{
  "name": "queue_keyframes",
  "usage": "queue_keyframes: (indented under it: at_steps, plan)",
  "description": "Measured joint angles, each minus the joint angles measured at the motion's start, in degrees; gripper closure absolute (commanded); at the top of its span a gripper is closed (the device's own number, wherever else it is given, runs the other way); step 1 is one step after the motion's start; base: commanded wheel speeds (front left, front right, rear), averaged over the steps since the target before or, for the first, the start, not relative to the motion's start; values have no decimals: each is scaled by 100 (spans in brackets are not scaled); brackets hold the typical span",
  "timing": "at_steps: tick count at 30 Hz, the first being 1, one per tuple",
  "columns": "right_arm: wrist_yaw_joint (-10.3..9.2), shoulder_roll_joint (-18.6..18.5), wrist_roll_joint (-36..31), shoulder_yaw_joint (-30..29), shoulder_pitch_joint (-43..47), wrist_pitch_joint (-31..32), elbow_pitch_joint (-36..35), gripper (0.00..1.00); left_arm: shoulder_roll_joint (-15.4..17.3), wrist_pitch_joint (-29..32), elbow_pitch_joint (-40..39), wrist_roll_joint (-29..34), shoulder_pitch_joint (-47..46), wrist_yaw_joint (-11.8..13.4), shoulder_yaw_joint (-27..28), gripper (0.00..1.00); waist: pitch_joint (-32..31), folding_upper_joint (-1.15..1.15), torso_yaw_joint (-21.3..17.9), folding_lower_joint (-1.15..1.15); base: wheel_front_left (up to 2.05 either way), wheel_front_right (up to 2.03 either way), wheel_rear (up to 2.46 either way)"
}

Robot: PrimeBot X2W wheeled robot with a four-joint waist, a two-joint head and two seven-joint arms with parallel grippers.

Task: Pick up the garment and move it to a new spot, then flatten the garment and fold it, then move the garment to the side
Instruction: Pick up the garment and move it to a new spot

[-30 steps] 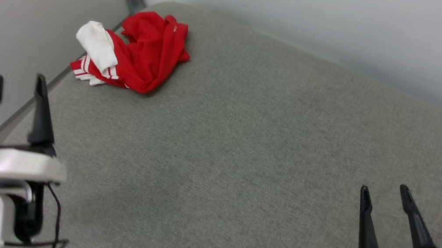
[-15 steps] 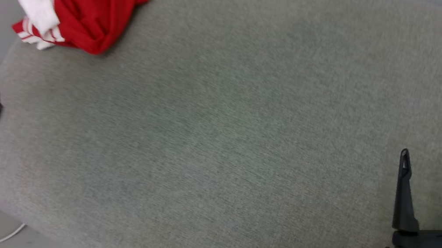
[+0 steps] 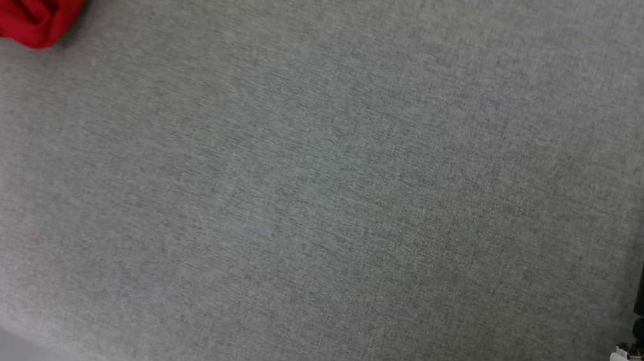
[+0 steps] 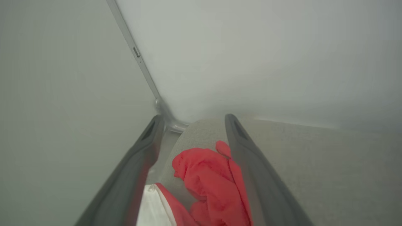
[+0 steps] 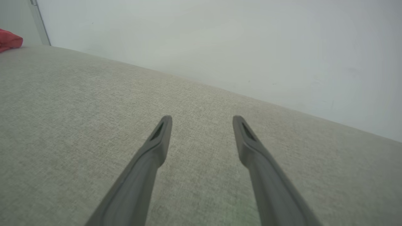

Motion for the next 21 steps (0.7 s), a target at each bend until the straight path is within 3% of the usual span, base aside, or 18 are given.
queue_keyframes:
  at_steps: [5,11,17,21]
  plan:
    - [0,-21,-24,10,-64,0,-86,0,377,1363,212,-905,-141,0,-740,0,274,0,-84,0,0,0,0]
    - [1,-80,-58,-23,-164,-8,-200,0,675,2628,508,-1852,-238,0,-1225,0,581,0,-192,0,0,0,0]
    - [1,-109,-73,-33,-208,-26,-296,0,687,3325,1066,-2387,-218,0,-1488,0,855,0,-309,-1,0,0,0]
    - [2,-116,-81,-26,-243,-31,-322,0,703,3442,1301,-2535,-207,0,-1667,0,955,0,-371,-3,0,0,0]
